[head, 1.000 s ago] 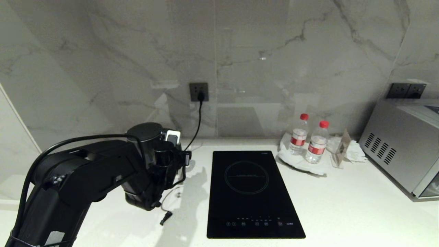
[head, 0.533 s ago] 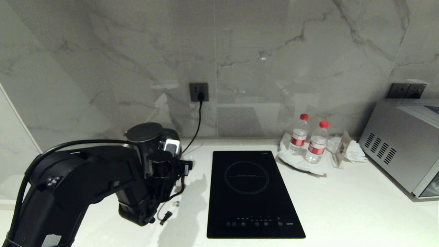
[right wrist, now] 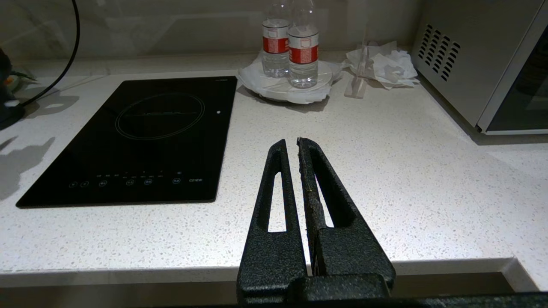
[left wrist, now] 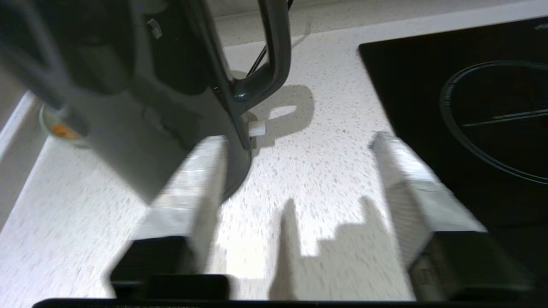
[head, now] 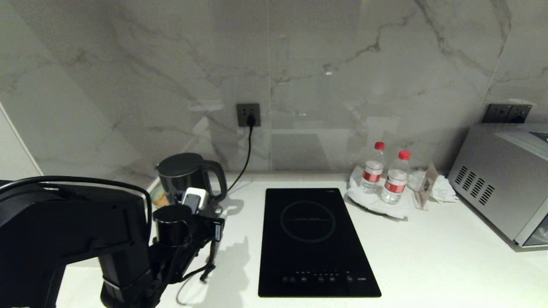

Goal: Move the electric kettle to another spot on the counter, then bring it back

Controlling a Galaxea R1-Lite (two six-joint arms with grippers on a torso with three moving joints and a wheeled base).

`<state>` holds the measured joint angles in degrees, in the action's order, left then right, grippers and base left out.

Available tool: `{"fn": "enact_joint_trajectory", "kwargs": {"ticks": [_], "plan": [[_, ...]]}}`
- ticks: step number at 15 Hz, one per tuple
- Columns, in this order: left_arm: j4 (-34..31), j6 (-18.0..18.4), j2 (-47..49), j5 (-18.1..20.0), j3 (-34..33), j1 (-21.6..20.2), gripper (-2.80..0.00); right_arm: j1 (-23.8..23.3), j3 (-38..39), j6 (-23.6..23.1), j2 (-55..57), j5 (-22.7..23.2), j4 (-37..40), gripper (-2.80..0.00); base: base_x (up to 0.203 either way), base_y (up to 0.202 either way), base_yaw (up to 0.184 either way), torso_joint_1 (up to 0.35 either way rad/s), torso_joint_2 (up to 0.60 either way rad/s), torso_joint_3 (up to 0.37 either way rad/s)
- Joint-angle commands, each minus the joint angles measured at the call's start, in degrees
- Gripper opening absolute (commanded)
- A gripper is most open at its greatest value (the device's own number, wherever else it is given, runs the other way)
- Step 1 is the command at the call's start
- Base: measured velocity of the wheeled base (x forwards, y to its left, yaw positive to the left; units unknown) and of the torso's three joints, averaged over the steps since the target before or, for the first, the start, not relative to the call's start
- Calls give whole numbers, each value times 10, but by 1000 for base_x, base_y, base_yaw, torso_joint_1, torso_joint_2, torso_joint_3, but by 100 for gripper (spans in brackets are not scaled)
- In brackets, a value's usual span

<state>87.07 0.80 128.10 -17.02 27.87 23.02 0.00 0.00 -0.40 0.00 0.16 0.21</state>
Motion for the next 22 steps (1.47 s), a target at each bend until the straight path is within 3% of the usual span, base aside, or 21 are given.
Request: {"fn": "enact_joint_trajectory", "kwargs": {"ticks": [1, 5, 9, 12, 14, 16, 18, 20, 22], "plan": [[6, -9, -79, 5, -54, -1, -280, 0, 0, 0, 0, 0, 0, -280, 0, 0, 0, 0, 0, 0], [6, -14, -152, 22, -116, 1, -280, 0, 0, 0, 0, 0, 0, -280, 0, 0, 0, 0, 0, 0], [6, -24, -219, 120, -189, -30, -280, 0, 0, 0, 0, 0, 0, -280, 0, 0, 0, 0, 0, 0], [5, -32, -317, 132, -221, -33, -280, 0, 0, 0, 0, 0, 0, -280, 0, 0, 0, 0, 0, 0], [-35, -38, -388, 140, -218, -34, -280, 0, 0, 0, 0, 0, 0, -280, 0, 0, 0, 0, 0, 0], [-115, -44, -483, 155, -200, -33, -280, 0, 0, 0, 0, 0, 0, -280, 0, 0, 0, 0, 0, 0], [-240, -68, -591, 182, -167, -31, -280, 0, 0, 0, 0, 0, 0, -280, 0, 0, 0, 0, 0, 0], [-439, -91, -710, 219, -112, -32, -280, 0, 0, 0, 0, 0, 0, -280, 0, 0, 0, 0, 0, 0], [-606, -100, -796, 232, -59, -35, -280, 0, 0, 0, 0, 0, 0, -280, 0, 0, 0, 0, 0, 0]]}}
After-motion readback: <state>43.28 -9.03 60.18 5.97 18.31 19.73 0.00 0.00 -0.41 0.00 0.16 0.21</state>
